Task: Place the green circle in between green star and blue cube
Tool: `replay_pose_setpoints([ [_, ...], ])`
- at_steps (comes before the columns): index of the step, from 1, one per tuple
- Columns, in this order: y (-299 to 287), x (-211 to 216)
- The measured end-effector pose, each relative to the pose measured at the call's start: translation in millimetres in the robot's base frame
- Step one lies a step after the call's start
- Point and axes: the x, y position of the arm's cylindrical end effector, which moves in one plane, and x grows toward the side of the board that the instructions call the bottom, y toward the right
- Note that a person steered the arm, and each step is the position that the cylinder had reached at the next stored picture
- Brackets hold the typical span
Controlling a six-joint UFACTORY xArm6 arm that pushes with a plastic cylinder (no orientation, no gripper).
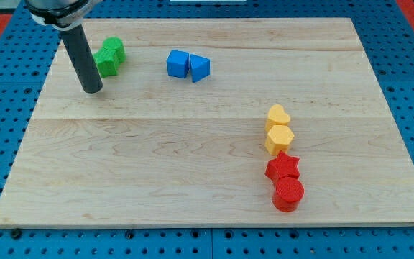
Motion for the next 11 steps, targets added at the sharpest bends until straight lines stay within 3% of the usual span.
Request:
replay_pose_setpoints([
  [1,62.4,-8.0],
  [3,46.7,-25.8],
  [6,-67.3,-50.4],
  [7,-62.2,-100.1],
  [8,-6.3,-119.9],
  [9,25.6,-101.8],
  [11,33.9,-99.4],
])
